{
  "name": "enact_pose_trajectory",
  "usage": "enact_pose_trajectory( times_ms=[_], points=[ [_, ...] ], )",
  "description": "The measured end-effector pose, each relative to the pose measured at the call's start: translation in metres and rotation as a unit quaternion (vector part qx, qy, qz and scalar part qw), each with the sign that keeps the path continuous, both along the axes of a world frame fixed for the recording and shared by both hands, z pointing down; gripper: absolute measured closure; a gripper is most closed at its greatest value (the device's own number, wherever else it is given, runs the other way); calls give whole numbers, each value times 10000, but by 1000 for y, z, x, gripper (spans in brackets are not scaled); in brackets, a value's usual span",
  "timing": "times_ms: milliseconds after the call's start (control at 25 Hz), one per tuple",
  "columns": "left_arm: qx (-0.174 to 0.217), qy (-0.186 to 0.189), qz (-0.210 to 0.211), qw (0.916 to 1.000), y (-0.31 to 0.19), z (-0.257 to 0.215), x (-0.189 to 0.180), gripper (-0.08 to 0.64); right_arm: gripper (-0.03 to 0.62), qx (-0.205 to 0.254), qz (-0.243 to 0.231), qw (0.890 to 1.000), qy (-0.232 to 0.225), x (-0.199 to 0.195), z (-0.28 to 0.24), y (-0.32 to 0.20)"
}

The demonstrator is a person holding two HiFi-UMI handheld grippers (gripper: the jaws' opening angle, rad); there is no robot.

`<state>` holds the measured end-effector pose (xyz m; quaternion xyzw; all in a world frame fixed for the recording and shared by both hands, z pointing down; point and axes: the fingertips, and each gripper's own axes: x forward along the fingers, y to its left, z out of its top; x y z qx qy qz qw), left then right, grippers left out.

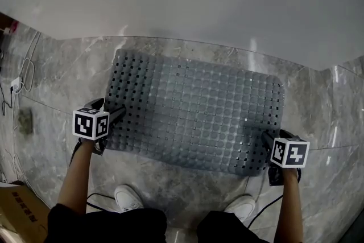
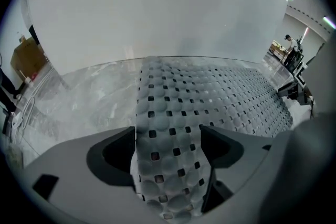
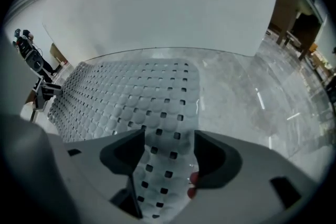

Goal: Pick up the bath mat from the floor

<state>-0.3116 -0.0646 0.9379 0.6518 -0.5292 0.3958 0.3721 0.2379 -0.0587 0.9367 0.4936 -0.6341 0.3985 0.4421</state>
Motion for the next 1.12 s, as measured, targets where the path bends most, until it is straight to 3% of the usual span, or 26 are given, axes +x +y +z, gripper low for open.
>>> enact_pose_trajectory(
  times_ms=[320,720,880,1000,1120],
  points=[
    [-351,22,-109,9993,4,18,-5,169,299,-407,113,9991,-1,2,11,4],
    [-455,126,-118,9988,2,28,-6,166,282,-752,124,9971,77,3,15,2],
    [-457,101,-39,9989,2,30,-5,164,274,-656,178,9976,160,6,14,2],
    [-398,81,-46,9992,1,29,-5,164,199,-596,407,9974,69,15,17,3],
    [-409,96,-33,9991,3,30,-4,164,200,-581,397,9975,84,13,18,5]
  ],
)
